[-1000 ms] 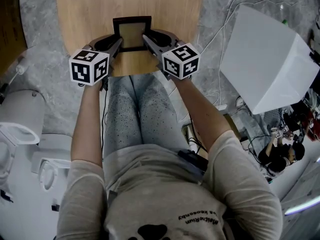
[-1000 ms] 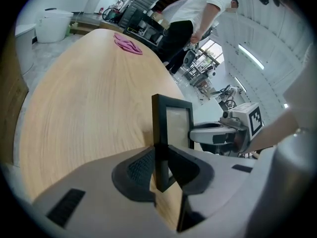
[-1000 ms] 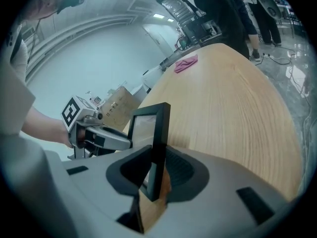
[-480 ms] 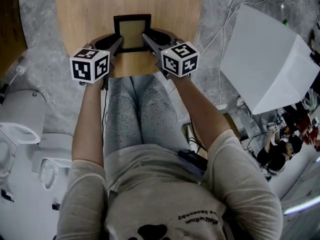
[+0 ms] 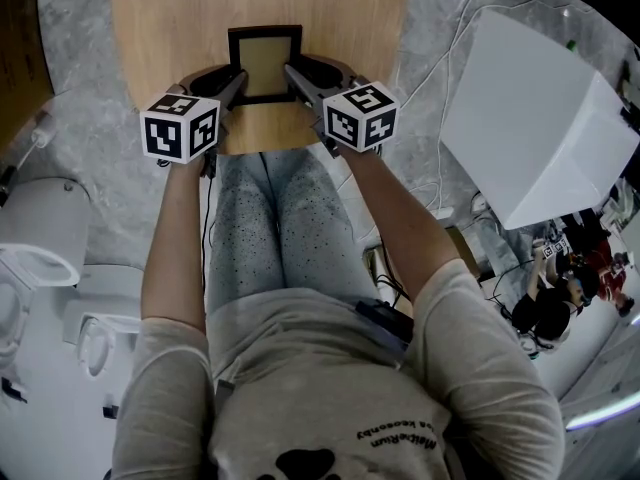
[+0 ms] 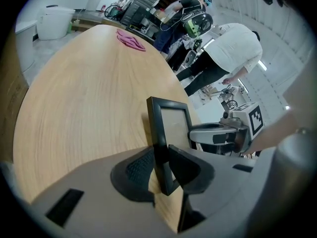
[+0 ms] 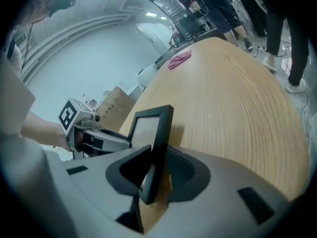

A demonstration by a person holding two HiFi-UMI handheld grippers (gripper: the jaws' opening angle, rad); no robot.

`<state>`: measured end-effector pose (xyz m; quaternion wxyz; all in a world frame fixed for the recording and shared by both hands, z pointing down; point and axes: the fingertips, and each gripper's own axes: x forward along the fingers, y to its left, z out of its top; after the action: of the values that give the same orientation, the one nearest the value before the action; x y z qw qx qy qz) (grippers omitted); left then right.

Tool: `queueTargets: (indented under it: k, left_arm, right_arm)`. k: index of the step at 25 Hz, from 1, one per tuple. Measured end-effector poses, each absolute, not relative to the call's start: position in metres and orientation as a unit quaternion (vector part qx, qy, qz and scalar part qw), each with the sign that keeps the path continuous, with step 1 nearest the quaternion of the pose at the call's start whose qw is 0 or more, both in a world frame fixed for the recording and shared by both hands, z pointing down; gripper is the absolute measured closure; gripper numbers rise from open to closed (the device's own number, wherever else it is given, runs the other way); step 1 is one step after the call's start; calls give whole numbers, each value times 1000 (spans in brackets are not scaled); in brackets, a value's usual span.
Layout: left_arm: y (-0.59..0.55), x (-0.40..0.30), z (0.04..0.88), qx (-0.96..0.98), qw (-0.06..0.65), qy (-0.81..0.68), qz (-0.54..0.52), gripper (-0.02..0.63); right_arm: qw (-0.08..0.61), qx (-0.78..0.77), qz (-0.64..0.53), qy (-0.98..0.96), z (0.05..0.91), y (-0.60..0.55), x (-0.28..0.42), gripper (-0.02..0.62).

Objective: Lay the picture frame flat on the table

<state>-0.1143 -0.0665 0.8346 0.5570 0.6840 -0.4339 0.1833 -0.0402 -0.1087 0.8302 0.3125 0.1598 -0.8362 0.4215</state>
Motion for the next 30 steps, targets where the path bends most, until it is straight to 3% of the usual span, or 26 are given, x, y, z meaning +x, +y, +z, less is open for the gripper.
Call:
queueTargets:
  k: [7, 15, 30]
  left_arm:
    - [-68, -119, 836, 682, 551, -443, 185, 497]
    - [-69, -121, 837, 677, 547, -455, 189, 429]
    - [-68, -123, 837, 672, 542, -469, 190, 426]
  right_arm:
    - [315, 154, 418, -838, 832, -111, -45, 499]
    - [330, 159, 402, -839, 833, -113, -48, 488]
    - [374, 195, 367, -829, 839, -112, -43, 482]
